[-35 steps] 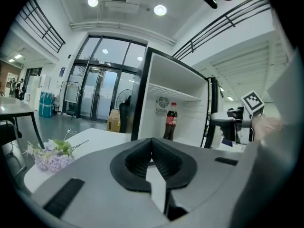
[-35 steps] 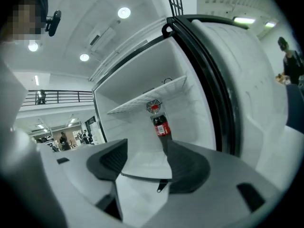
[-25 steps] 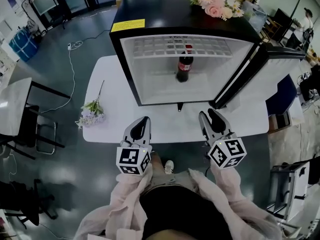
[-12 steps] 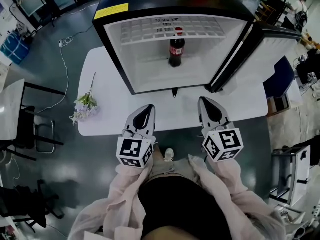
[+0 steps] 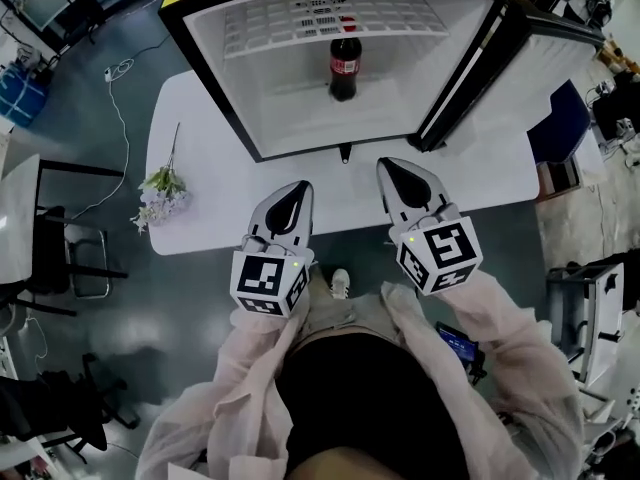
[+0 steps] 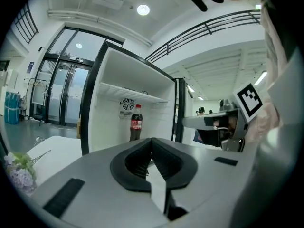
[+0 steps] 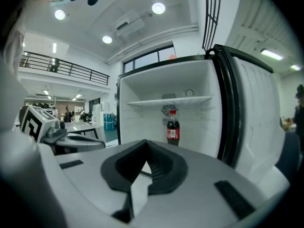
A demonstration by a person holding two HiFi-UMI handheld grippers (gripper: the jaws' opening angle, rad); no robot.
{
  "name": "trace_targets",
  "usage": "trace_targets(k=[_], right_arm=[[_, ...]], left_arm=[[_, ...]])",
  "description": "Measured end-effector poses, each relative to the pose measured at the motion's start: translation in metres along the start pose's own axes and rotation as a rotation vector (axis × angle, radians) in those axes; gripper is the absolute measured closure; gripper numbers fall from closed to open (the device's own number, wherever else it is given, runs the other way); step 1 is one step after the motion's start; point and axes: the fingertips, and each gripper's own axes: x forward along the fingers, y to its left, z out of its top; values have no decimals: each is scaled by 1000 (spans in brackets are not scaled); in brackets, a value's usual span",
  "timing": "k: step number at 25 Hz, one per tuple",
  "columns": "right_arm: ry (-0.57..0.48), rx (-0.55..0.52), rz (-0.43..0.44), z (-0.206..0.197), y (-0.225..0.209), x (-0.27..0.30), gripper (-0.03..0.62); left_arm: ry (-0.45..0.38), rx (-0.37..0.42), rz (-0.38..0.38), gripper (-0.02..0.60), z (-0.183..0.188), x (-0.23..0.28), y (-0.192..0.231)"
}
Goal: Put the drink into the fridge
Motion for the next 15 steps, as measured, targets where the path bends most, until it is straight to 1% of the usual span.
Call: trace_targets(k=[2,5,8,10,15], right_arm=[[-24,-20,38,6,11,3,585],[-24,-35,79,5,25,7,585],[-23,-80,108,2,36,9,586],[-21,-98,113,0,40,9,586],[-29,-89,88,5,31,10,586]], left_arm=[[1,4,-12,571,-1,0,-2],[4,1,-26,571,-3,0,-6],[1,-5,-29,571,-2,-1,-7],[2,-10,-27,571,-3,-2,-6],[-3,-18,-15,571,-1,0,-3]])
